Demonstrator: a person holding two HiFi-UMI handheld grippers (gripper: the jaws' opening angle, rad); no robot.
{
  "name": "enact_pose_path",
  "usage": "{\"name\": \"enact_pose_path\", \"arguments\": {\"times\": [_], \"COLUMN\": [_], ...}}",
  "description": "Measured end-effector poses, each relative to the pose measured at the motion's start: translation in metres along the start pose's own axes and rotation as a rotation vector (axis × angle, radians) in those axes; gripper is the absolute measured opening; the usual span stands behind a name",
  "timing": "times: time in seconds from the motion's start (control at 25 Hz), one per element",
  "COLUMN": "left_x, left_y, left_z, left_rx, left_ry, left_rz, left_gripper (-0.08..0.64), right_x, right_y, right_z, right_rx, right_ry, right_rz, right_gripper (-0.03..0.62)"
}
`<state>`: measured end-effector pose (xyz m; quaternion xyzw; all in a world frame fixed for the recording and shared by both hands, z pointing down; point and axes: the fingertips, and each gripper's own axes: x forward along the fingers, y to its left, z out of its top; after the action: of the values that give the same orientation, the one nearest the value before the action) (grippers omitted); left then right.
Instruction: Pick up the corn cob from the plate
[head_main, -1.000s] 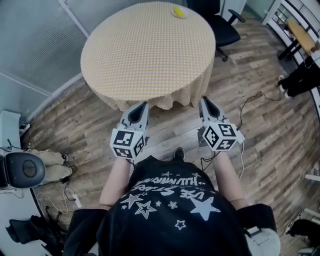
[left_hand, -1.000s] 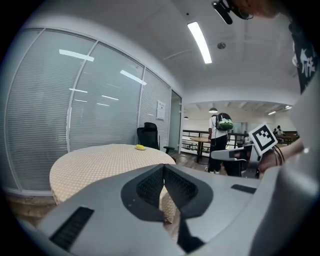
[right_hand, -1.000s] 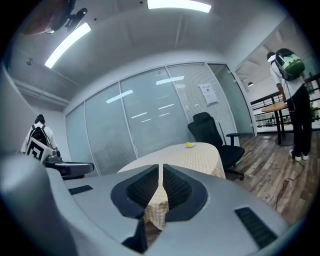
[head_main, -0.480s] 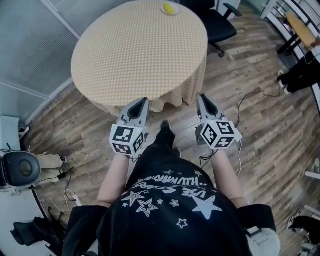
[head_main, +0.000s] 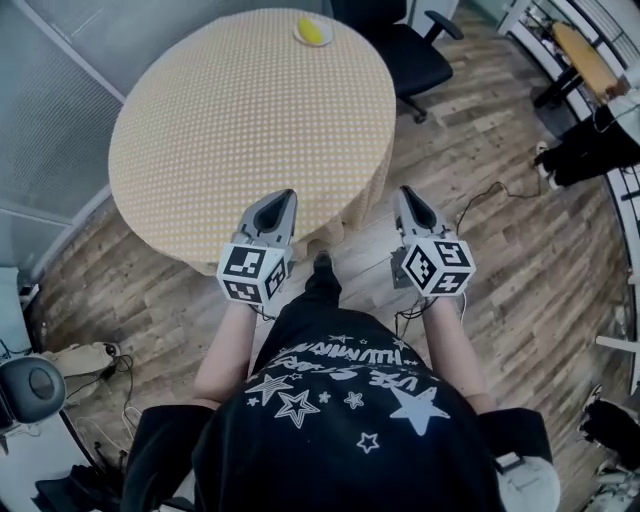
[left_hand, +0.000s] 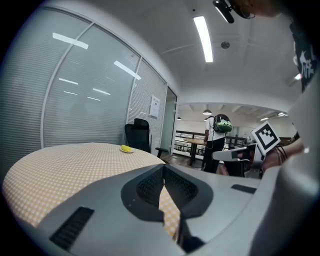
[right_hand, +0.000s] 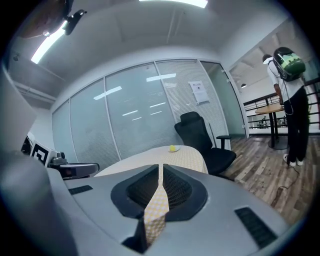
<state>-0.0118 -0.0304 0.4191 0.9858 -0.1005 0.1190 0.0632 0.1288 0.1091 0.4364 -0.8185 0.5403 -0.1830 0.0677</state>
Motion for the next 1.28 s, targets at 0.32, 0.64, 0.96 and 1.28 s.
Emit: {"name": "enact_pose_path", "arguments": {"times": [0.32, 0.64, 0.96, 1.28], "left_x": [0.079, 0.126, 0.142, 0.164], "left_y": [0.042, 0.090, 0.136, 0.163], "left_z": [0.022, 0.033, 0.038, 0.054], "left_rx": [-0.022, -0.066, -0.107, -0.108], "left_ry": [0.013, 0.023, 0.008, -0.003], "left_rz": [-0.015, 0.016, 0.076, 0.206], "left_gripper": [0.008, 0.008, 0.008, 0.008], "right_x": [0.072, 0.145, 0.225, 0.311], "right_y": [-0.057, -0.082, -0.073, -0.089], "right_z": [0.050, 0.081, 0.104, 0.121], "right_rx": [-0.006, -0.017, -0.055, -0.086], "right_ry": [-0.005, 0.013, 0.027, 0.106], "right_rz": [-0.063, -0.062, -0.016, 0.095], "right_gripper": [0.041, 0.041, 0.041, 0.042]}}
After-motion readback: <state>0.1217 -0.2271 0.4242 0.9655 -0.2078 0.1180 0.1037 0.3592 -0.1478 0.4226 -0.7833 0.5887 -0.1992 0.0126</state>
